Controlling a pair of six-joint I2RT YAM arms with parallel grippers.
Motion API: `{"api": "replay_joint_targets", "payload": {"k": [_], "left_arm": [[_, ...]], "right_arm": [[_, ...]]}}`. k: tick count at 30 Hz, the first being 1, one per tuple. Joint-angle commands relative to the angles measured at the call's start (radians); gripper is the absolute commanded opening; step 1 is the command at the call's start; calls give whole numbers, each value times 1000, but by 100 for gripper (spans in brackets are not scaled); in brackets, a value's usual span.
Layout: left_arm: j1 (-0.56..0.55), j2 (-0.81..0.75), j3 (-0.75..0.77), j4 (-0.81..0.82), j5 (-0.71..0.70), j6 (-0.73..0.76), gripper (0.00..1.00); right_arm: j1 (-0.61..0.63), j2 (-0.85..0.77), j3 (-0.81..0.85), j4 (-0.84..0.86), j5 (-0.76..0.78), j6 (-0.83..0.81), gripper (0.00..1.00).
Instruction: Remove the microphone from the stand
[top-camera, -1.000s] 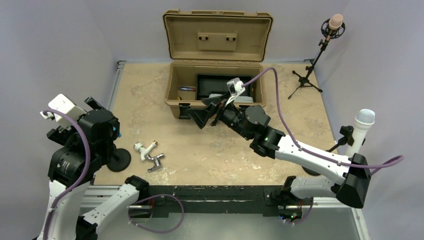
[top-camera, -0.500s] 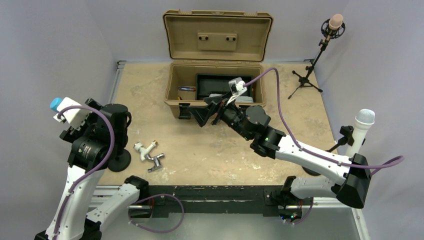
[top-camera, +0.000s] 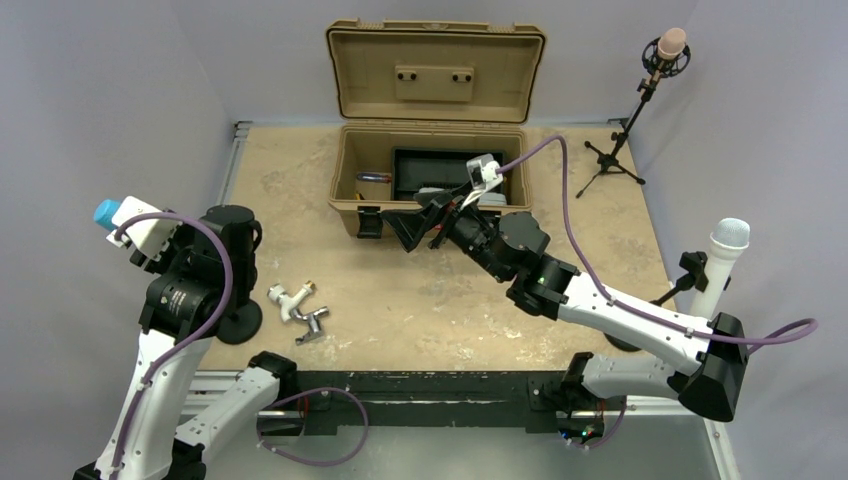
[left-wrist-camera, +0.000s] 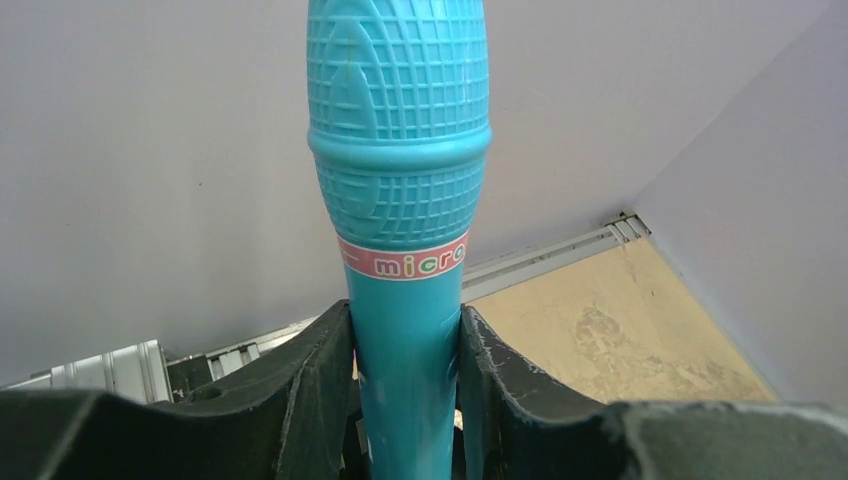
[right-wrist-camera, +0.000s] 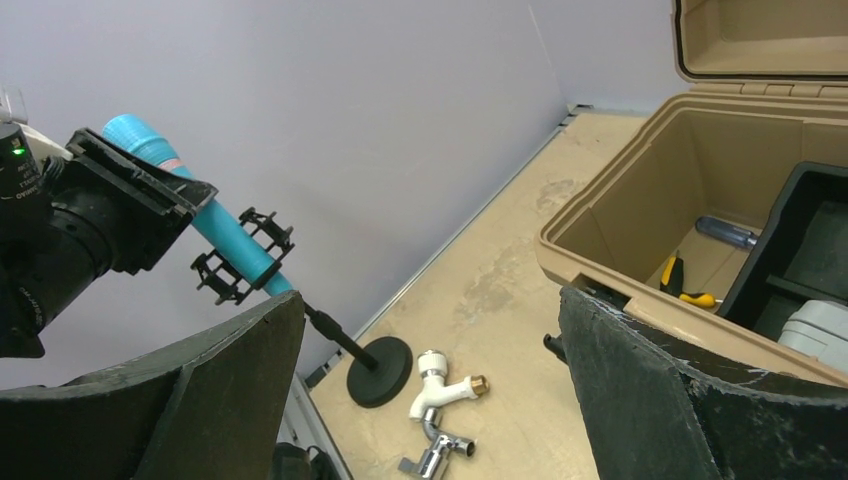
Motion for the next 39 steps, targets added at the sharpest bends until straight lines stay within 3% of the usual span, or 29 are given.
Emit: {"api": "replay_joint_targets", "payload": {"k": [1,8,17,28,29,32,36,39], "left_arm": [[7,-5,20,37,-40,25,30],[7,-11,29,187,-30,203,25],[8,-31,-4,552,-14,562,17],[10,-16,199,683,103,919,4],[9,-15,227,674,150,936,4],[8,26,449,388,416,814,2],[9,155,705,78,940,704,0],[9,230,745,-21,1304,641,0]], "right_arm": [[5,-28,14,11,33,-1,97],[5,-35,8,7,41,0,97],[5,-46,5,4,45,-1,97],[5,-40,10,7,43,-2,97],[6,-37,10,10,42,-2,97],[5,-29,11,13,34,-1,97],[5,-36,6,20,49,10,97],[5,-69,-18,40,75,29,96]]}}
